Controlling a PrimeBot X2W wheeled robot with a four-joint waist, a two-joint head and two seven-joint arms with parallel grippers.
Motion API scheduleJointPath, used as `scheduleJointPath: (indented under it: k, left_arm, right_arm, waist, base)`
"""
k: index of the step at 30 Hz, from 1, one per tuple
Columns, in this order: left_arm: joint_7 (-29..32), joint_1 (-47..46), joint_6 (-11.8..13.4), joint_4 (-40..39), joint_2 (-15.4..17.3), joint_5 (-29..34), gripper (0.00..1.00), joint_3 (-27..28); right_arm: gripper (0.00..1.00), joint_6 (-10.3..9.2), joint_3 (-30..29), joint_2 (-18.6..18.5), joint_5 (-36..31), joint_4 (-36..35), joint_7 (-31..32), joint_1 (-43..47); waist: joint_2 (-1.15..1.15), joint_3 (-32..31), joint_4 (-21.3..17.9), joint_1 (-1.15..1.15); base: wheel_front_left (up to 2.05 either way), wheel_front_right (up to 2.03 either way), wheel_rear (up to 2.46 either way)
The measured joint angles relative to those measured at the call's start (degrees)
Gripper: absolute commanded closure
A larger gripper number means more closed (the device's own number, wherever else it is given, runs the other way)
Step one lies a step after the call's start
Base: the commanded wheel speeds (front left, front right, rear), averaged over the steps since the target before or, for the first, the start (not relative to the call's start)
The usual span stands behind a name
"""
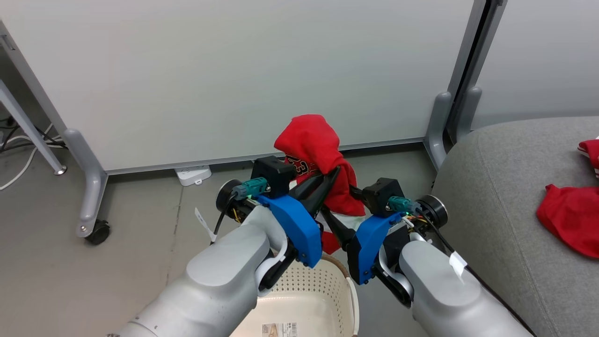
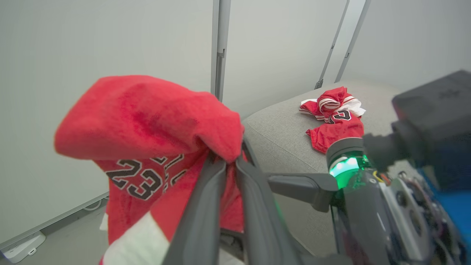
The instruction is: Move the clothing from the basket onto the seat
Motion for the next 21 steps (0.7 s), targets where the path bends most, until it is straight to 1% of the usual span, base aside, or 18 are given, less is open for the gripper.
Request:
scheduleJointPath:
  k: [8,9,10,11,21]
  left_arm:
    - [0.0,-0.2,0.0,-1.4,0.0,-1.5,1.0,-1.7]
    - [0.0,-0.2,0.0,-1.5,0.0,-1.6,1.0,-1.9]
    - [0.0,-0.2,0.0,-1.5,0.0,-1.8,1.0,-2.0]
    - [0.0,-0.2,0.0,-1.5,0.0,-1.8,1.0,-2.1]
    - [0.0,-0.2,0.0,-0.8,0.1,-2.2,1.0,-2.1]
  right_arm:
    - [0.0,0.0,5.5,0.6,4.4,5.9,-2.3,-3.9]
    - [0.36,0.0,6.2,0.7,5.0,6.4,-2.5,-4.3]
    - [0.62,0.0,7.0,0.7,5.8,6.7,-2.7,-4.6]
    - [1.0,0.0,7.6,0.8,6.4,7.1,-3.0,-4.9]
    - [1.0,0.0,12.4,0.9,11.2,10.6,-5.2,-6.0]
  waist:
    - [0.0,-0.6,1.1,0.0]
    - [0.0,-0.7,1.2,0.0]
    - [0.0,-0.8,1.3,0.0]
    - [0.0,-0.8,1.4,0.0]
    - [0.0,-1.2,1.0,0.0]
  base:
    - [0.0,0.0,0.0]
    - [0.0,0.0,0.0]
    - [0.0,0.0,0.0]
    - [0.0,0.0,0.0]
    - [0.0,0.0,0.0]
